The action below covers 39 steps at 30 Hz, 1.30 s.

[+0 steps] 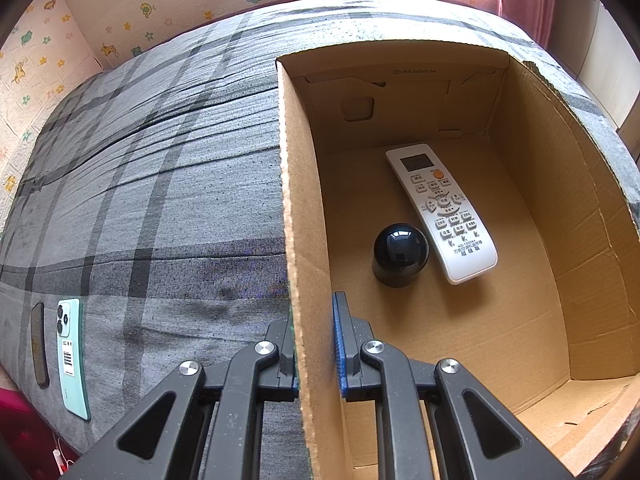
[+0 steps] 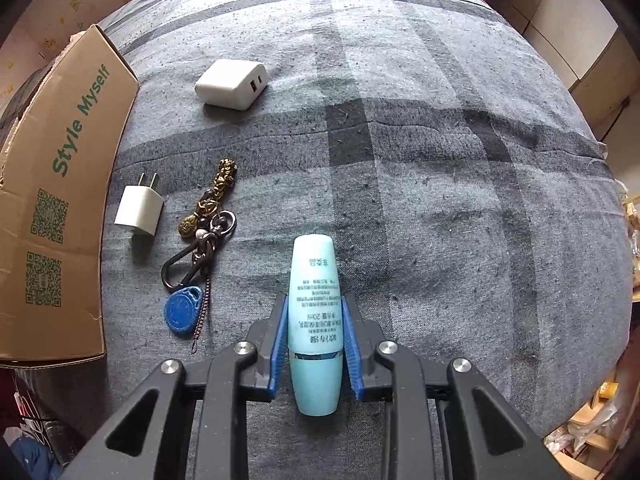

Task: Organize rigid objects
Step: 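Carry the light-blue tube over the box with the right tool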

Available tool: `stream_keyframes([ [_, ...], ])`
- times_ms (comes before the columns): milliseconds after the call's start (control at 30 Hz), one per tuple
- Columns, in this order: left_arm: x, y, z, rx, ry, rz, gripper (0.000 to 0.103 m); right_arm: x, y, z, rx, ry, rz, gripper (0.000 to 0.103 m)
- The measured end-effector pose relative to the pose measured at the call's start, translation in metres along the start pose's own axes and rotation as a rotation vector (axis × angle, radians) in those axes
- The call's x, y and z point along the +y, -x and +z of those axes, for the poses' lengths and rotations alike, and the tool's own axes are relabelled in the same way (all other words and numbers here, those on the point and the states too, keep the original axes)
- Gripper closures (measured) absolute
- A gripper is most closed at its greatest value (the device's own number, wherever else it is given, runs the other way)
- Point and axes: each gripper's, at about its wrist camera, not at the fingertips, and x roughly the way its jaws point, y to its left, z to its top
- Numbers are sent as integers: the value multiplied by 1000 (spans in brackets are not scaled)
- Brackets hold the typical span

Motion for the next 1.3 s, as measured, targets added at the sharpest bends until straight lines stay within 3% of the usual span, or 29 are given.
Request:
stream_keyframes([
  [533, -2, -1, 0, 1, -4, 5, 89, 9, 43, 24, -38, 12, 3, 76],
  [1300, -3, -1, 0, 2, -3, 6, 89, 58, 118, 57, -189, 136, 29, 76],
])
